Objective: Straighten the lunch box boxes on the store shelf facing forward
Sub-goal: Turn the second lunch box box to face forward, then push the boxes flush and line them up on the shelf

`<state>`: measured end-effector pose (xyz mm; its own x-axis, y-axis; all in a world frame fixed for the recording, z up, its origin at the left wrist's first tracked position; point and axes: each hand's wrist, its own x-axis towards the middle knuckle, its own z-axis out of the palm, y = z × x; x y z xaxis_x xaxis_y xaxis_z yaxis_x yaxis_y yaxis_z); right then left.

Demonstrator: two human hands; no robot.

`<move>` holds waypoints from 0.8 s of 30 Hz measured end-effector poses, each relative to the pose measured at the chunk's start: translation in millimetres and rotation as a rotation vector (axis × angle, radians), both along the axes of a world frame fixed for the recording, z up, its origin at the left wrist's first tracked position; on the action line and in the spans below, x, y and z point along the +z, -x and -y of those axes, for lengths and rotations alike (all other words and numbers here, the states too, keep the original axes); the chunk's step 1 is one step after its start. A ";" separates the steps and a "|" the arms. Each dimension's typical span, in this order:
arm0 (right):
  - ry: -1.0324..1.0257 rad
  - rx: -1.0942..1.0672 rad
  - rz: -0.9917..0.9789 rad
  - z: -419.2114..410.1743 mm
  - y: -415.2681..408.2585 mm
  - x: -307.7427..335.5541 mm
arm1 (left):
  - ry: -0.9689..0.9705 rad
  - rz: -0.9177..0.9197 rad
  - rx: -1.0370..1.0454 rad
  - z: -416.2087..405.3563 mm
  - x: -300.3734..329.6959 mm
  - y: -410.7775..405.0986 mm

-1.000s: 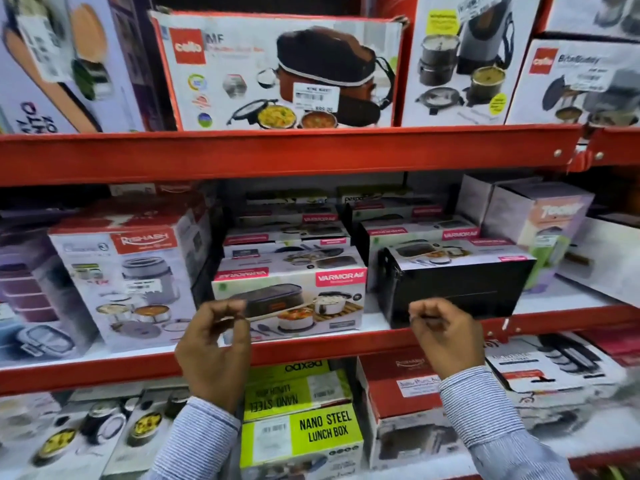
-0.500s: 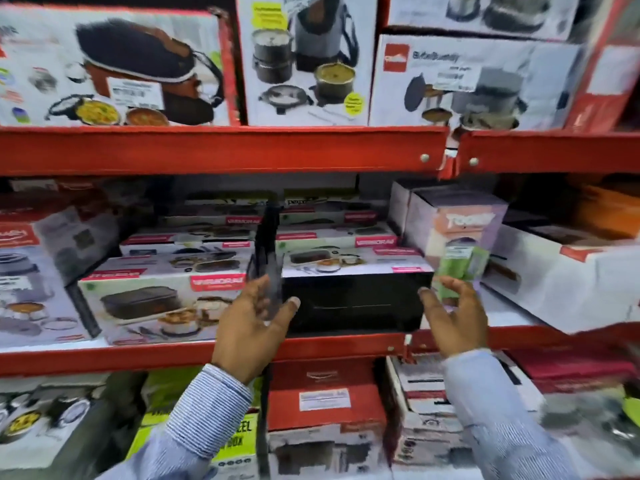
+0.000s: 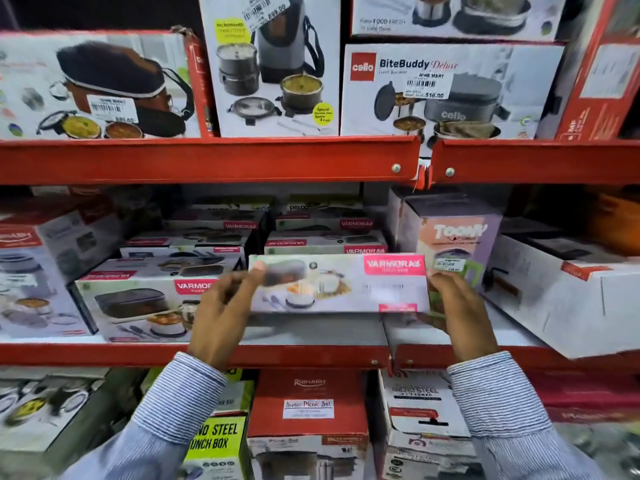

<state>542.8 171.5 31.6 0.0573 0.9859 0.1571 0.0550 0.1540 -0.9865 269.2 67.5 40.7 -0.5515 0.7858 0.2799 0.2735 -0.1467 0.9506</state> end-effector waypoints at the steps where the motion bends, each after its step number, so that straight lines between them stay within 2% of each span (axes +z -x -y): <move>1: -0.003 0.004 -0.021 -0.7 -0.1 2.1 | -0.034 0.052 0.000 2.8 4.3 0.9; 4: -0.062 -0.033 0.006 -1.2 0.7 5.0 | -0.073 0.049 0.076 4.6 9.6 6.3; 8: -0.146 0.004 0.054 -7.5 5.1 -2.8 | -0.027 -0.018 0.105 -0.9 0.3 20.0; 14: -0.088 0.020 0.248 -19.4 12.4 -29.4 | 0.066 -0.166 0.092 -14.2 -35.7 20.3; 18: -0.018 0.030 0.281 -26.7 17.8 -45.3 | 0.157 -0.133 0.070 -20.8 -55.7 22.6; 24: -0.002 0.018 0.328 -29.0 19.1 -60.9 | 0.157 -0.111 0.023 -20.9 -69.7 22.3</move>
<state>523.7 200.6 -29.3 -0.0139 0.9860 0.1661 0.3675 0.1595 -0.9162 246.8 88.3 -29.0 -0.5420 0.8123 0.2155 0.3797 0.0080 0.9251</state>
